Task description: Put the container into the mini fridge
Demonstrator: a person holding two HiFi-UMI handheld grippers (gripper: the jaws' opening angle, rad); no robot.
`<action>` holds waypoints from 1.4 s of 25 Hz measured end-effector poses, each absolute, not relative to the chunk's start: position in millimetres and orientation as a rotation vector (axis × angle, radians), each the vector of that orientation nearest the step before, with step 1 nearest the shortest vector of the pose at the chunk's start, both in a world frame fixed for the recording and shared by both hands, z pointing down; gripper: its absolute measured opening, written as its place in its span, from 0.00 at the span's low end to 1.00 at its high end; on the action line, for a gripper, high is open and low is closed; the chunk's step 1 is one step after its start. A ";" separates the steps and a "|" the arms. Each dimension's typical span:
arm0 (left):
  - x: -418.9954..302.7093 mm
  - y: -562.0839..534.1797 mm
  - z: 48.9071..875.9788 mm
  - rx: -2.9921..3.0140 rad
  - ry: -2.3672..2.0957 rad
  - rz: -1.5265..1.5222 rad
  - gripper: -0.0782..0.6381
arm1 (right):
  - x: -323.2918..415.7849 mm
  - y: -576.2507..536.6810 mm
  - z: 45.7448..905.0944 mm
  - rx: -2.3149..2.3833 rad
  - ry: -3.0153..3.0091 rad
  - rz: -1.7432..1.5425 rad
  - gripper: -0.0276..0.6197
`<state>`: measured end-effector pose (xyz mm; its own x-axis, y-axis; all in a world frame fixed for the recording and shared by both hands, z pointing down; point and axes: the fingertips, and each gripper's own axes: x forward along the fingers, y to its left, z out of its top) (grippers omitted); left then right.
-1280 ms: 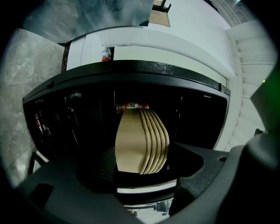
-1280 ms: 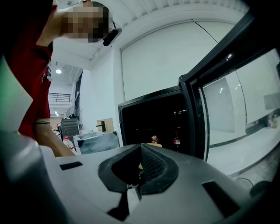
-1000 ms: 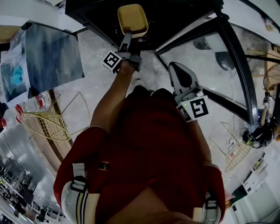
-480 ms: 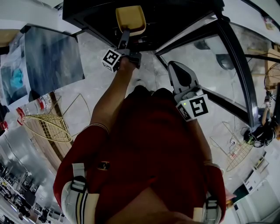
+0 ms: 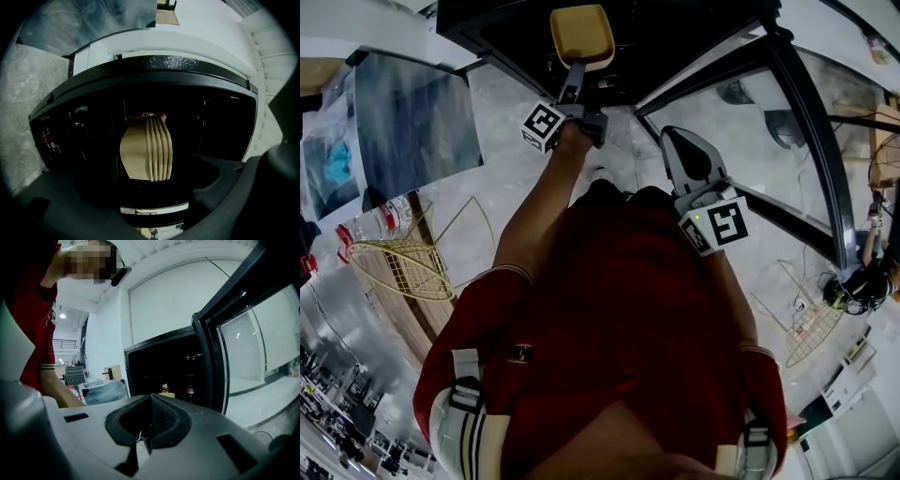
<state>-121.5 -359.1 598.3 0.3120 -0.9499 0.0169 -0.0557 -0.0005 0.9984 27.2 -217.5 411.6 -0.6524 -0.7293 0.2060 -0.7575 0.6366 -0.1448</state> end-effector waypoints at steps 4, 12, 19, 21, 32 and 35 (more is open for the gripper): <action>-128.0 -346.1 596.3 1.387 -1.034 -0.925 0.67 | 25.4 -214.2 410.8 1.236 -2.736 0.338 0.04; -115.6 -311.9 553.8 1.576 -0.949 -0.869 0.67 | 30.0 -209.4 408.6 1.240 -2.760 0.371 0.04; -104.5 -275.0 504.8 1.675 -0.908 -0.874 0.65 | 32.6 -202.9 404.5 1.223 -2.794 0.382 0.04; -103.0 -266.1 492.9 1.726 -0.929 -0.850 0.63 | 33.8 -202.1 400.6 1.213 -2.807 0.377 0.04; -74.5 -225.1 408.2 2.205 -1.051 -0.634 0.41 | 44.4 -194.3 382.2 1.169 -2.871 0.377 0.04; -63.2 -213.8 392.8 2.302 -1.093 -0.551 0.34 | 48.6 -192.0 373.9 1.161 -2.891 0.371 0.04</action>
<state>-63.2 -213.8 392.8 0.5898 -0.7964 -0.1333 -0.5814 -0.5334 0.6144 48.6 -192.0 373.9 -0.7261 -0.6815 0.0915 -0.6825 0.6981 -0.2165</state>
